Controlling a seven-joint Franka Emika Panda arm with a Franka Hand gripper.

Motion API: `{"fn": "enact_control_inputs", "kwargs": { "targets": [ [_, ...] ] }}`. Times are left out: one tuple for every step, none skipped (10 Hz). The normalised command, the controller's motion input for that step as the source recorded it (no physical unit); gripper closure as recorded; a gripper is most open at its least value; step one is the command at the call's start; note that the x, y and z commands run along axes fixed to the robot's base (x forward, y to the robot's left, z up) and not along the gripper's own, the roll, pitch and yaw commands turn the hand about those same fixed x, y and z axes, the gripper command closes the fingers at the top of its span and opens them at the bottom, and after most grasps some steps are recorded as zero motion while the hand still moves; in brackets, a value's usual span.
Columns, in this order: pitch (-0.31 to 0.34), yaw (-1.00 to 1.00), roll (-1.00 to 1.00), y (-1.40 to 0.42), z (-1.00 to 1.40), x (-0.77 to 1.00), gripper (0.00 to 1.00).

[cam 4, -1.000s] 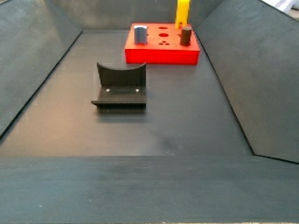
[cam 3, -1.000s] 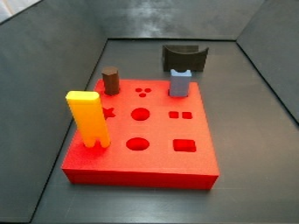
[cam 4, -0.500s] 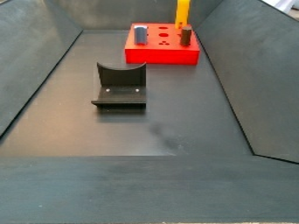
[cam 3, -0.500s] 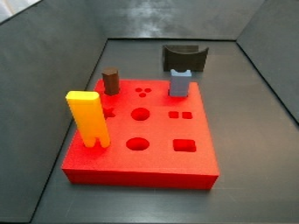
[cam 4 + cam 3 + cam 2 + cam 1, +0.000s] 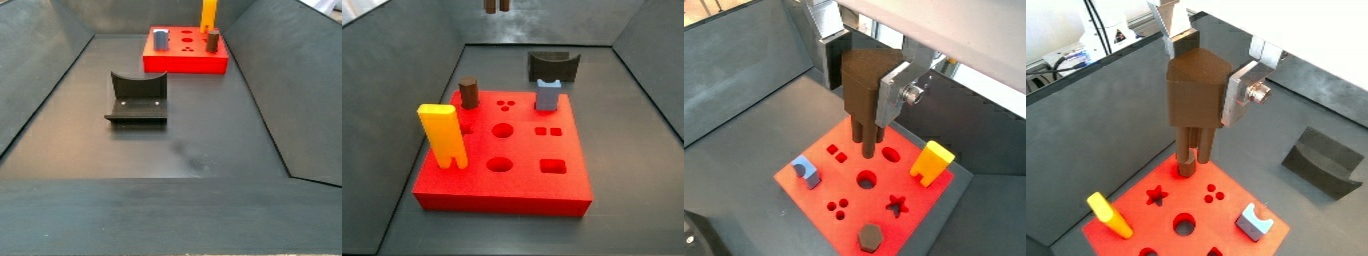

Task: Pick up the 3 prong object. Move up. Move to above the board. Insert the 3 prong object.
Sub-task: Insert the 3 prong object.

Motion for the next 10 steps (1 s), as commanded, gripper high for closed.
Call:
{"fn": "enact_control_inputs", "kwargs": {
  "targets": [
    [0.0, 0.0, 0.0, 0.0, 0.0, -0.02, 1.0],
    [0.007, 0.0, 0.0, 0.01, 0.0, 0.0, 1.0],
    [0.007, 0.0, 0.0, 0.04, -0.02, -0.03, 1.0],
    [0.0, 0.0, 0.0, 0.0, -0.17, 0.0, 1.0],
    [0.0, -0.1, 0.0, 0.0, -0.36, 0.0, 1.0],
    [0.0, -0.22, 0.0, 0.0, -0.38, -0.11, 1.0],
    [0.0, 0.0, 0.01, 0.05, -0.47, 0.0, 1.0],
    [0.0, 0.05, 0.02, 0.11, -0.49, 0.0, 1.0],
    [0.0, 0.19, 0.04, 0.14, -0.49, 0.0, 1.0],
    [0.0, 0.38, 0.07, 0.17, -0.51, 0.1, 1.0]
  ]
}}
